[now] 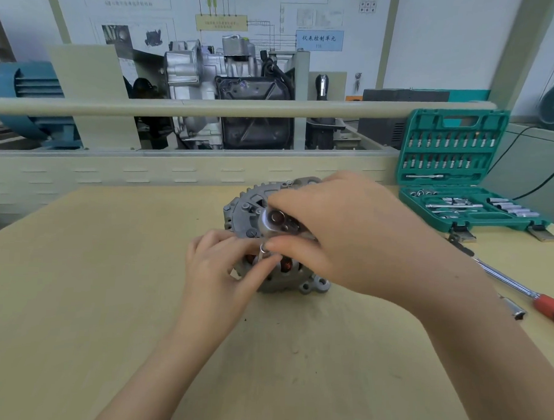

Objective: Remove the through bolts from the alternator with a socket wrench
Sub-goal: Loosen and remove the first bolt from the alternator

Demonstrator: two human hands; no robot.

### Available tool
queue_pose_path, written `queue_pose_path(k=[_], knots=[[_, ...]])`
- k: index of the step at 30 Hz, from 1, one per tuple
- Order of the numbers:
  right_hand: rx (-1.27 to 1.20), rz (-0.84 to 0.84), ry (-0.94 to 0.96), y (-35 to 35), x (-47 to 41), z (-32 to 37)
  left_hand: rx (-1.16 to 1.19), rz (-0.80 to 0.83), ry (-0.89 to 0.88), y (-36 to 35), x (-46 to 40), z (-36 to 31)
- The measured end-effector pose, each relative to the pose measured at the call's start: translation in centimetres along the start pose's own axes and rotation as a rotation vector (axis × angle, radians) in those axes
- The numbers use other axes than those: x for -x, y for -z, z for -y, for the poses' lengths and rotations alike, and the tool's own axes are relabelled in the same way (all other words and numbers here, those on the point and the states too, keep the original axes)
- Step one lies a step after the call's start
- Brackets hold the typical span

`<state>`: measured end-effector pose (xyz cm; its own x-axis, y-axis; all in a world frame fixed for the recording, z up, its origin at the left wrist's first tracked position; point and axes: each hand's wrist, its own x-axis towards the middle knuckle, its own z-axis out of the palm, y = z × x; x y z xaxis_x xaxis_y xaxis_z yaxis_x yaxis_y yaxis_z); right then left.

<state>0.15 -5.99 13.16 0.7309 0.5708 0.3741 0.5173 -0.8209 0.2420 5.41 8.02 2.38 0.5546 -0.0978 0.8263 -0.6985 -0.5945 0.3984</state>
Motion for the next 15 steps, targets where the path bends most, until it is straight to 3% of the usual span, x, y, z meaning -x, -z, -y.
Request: queue_pose_path(k=[4,15], knots=[[-0.033,0.036,0.044,-0.03,-0.05,-0.66,0.019,0.074,-0.021,0.41,0.14,0.16],[-0.011,-0.009,-0.083,-0.10,-0.37,-0.57,-0.025,-0.072,-0.022,-0.13,-0.17,-0.41]])
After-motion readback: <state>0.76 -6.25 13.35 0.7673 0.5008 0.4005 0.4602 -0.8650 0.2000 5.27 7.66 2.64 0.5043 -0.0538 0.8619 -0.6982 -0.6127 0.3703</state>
